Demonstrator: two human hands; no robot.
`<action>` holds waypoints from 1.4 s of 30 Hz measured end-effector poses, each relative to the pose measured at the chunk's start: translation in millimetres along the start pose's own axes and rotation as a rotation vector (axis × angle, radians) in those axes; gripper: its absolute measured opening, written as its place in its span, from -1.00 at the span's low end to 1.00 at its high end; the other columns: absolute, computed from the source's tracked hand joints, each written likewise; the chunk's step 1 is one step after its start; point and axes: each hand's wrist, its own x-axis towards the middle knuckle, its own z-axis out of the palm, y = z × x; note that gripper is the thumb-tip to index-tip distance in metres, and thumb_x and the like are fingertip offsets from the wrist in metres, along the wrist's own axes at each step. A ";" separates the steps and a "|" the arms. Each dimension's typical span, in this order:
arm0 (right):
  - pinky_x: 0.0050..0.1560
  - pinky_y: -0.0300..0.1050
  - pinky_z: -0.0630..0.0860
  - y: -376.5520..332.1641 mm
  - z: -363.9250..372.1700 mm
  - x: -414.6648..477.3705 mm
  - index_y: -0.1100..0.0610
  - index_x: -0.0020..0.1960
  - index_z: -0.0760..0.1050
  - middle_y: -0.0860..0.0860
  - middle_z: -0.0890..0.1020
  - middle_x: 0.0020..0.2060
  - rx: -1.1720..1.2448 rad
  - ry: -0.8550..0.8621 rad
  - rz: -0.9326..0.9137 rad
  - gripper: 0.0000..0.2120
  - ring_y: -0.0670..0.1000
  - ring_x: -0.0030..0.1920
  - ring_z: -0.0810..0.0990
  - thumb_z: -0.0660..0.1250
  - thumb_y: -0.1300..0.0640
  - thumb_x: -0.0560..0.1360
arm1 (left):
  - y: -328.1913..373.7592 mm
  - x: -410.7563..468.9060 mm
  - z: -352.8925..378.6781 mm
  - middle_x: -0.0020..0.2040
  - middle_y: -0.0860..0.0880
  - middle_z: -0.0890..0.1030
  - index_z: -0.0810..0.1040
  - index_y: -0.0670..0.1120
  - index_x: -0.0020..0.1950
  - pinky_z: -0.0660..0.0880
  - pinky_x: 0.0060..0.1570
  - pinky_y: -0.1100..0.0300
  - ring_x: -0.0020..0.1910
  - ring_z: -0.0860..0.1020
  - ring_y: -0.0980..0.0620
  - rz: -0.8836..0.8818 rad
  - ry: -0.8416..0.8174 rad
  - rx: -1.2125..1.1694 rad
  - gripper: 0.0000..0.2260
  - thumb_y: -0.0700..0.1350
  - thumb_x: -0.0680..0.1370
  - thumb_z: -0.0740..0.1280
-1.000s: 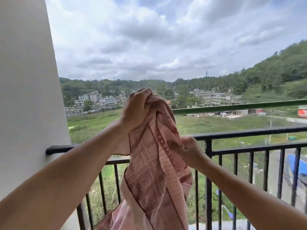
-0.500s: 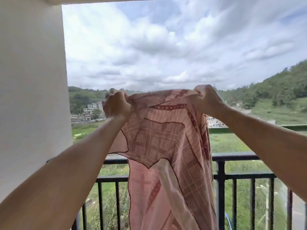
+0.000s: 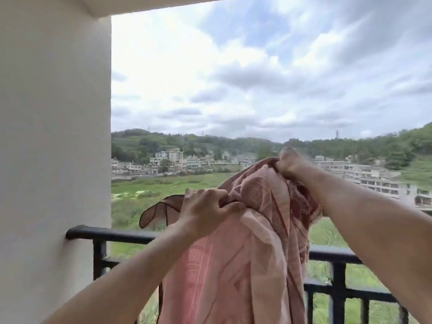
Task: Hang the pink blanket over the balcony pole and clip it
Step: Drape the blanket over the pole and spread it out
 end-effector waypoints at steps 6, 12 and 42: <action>-0.29 -0.16 0.51 11.4 -26.6 -62.0 0.19 0.22 0.50 0.10 0.63 -0.02 0.340 -0.325 -0.178 -0.47 -0.01 -0.18 0.61 0.33 -0.19 0.44 | -16.7 37.3 -21.9 -0.35 -0.16 0.60 0.63 -0.13 -0.28 0.39 -0.41 0.22 -0.39 0.49 0.05 -0.054 -0.080 -0.445 -0.79 -0.15 0.54 0.35; -0.47 -0.27 0.53 1.7 -14.0 -166.8 -0.10 0.32 0.42 -0.17 0.63 -0.23 0.138 0.080 -0.534 -0.35 -0.15 -0.37 0.62 0.08 -0.45 0.40 | -31.2 94.1 -29.3 -0.24 -0.17 0.63 0.62 -0.17 -0.19 0.50 -0.16 0.06 -0.22 0.56 -0.08 -0.083 0.297 -0.317 -0.84 -0.17 0.51 0.29; -0.11 -0.05 0.60 11.4 -38.7 -114.0 0.10 0.06 0.61 -0.02 0.68 -0.04 0.100 0.142 -0.067 -0.65 0.02 -0.12 0.64 0.33 -0.15 0.49 | 13.3 18.6 1.7 -0.51 0.13 0.46 0.57 0.03 -0.36 0.23 -0.51 0.25 -0.47 0.45 0.16 0.133 -0.074 -0.124 -0.58 0.29 0.51 0.22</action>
